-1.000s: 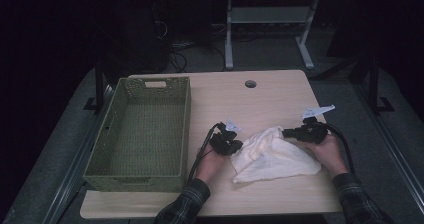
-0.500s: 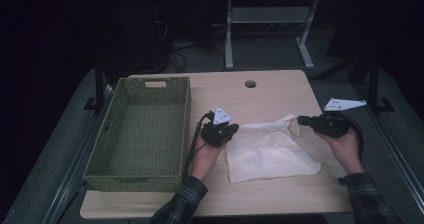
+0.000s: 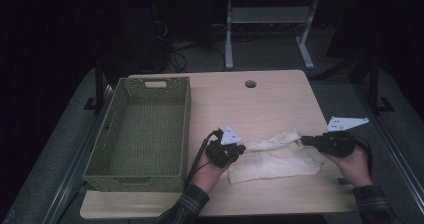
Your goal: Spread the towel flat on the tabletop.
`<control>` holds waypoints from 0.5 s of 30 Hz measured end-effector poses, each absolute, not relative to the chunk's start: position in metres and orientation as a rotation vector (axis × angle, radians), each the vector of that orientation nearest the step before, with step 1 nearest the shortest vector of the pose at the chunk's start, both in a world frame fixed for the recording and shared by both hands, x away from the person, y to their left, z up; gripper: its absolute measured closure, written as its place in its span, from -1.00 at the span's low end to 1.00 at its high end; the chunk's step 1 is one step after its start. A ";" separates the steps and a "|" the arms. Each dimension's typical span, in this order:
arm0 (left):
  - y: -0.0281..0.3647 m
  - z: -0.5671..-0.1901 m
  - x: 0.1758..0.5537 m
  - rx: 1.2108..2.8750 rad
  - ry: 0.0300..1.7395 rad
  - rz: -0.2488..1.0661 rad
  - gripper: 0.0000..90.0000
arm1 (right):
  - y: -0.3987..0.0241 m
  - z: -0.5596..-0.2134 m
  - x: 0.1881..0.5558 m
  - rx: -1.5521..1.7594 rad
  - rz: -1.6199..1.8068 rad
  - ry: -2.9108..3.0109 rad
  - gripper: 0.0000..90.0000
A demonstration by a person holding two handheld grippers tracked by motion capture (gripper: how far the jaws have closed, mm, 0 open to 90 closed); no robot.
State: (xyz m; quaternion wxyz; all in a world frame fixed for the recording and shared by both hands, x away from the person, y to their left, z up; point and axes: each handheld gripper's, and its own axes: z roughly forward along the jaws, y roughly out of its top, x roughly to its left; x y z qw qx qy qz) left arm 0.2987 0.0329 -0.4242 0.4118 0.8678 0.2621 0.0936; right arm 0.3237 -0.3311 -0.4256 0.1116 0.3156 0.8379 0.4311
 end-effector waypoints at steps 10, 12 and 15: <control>0.035 -0.429 0.300 2.197 0.672 0.234 0.45 | -0.344 -0.445 0.313 0.993 1.217 2.521 0.95; 0.036 -0.427 0.310 2.187 0.688 0.261 0.40 | -0.344 -0.445 0.314 0.993 1.224 2.514 0.95; 0.035 -0.430 0.330 2.170 0.743 0.279 0.39 | -0.344 -0.446 0.315 0.995 1.217 2.519 0.95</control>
